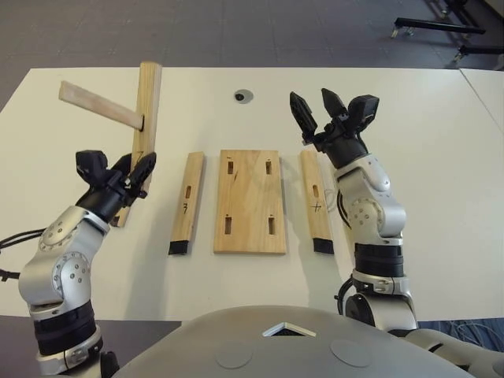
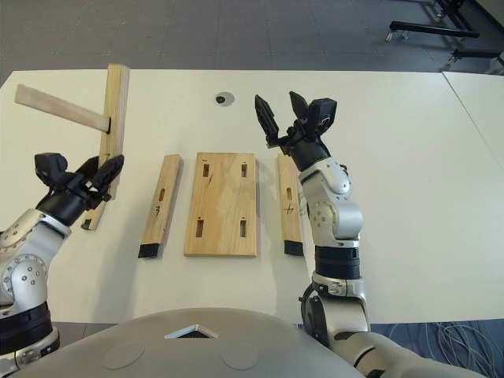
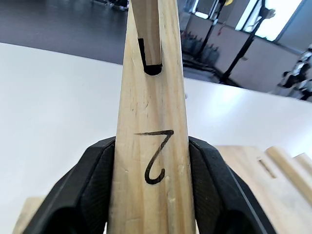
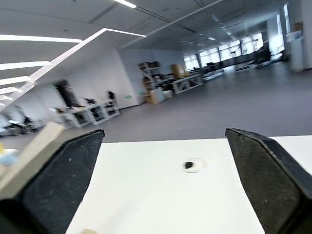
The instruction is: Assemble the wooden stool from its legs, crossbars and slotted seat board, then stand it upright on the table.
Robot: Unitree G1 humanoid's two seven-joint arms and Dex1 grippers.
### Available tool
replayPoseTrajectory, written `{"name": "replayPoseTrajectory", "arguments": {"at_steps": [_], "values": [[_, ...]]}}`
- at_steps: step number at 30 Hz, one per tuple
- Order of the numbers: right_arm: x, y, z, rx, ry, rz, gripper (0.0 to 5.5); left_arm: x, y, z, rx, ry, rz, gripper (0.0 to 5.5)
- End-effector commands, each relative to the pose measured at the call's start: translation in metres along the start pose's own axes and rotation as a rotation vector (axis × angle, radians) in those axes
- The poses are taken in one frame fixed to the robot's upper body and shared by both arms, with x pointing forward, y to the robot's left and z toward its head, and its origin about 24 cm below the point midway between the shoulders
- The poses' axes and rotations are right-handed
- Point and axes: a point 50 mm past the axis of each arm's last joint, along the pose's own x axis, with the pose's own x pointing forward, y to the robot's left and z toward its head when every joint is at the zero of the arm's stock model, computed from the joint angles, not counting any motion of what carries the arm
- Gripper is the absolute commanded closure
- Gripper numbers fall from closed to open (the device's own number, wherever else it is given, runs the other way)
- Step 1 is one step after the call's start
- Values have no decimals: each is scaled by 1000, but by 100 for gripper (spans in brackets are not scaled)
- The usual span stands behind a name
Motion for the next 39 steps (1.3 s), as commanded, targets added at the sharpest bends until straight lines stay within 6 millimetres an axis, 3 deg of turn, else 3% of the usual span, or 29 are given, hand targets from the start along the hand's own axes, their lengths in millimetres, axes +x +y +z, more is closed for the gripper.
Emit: {"name": "replayPoseTrajectory", "arguments": {"at_steps": [1,4,7,12,23,34,39], "values": [[2,19,24,215,-27,341,92,13,-25,26,-108,-117,-342,347],[4,31,36,338,-35,550,92,14,-39,31,-212,-111,-572,347],[7,39,36,421,-19,670,92,15,-47,25,-252,-60,-704,347],[24,52,28,531,-15,720,92,15,-58,23,-272,-60,-831,347],[42,71,24,578,4,769,92,14,-72,13,-289,-19,-895,347],[46,85,30,581,0,842,92,13,-77,3,-293,38,-926,347],[46,82,35,577,-31,857,182,15,-78,1,-298,16,-915,347]]}}
